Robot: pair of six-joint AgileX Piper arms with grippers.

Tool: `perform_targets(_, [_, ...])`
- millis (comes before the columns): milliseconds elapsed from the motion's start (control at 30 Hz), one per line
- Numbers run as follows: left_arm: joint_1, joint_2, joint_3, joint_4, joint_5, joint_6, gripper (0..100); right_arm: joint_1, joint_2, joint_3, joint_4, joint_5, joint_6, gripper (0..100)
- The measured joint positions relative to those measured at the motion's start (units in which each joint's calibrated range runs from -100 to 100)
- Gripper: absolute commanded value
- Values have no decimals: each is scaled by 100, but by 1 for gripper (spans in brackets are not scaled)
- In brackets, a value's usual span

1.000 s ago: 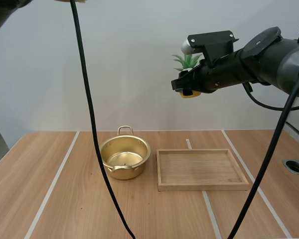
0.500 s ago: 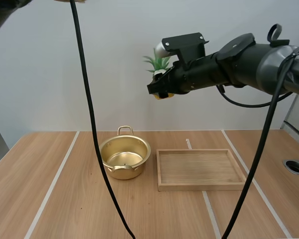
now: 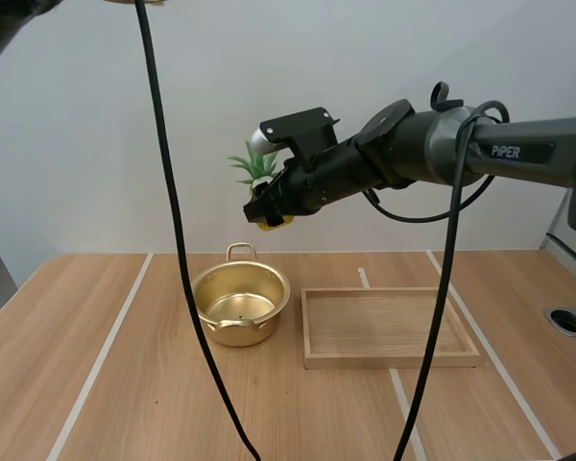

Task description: Open the pot, put the pineapple inside, and close it

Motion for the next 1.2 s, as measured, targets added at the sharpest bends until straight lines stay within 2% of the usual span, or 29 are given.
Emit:
perform_targets(433, [0,0,0,0,0,0,0,473,903,-5,11,-474,-152,0])
perform_targets(1200, [0,0,0,0,0,0,0,488,2028,8,11,-546,-283,0])
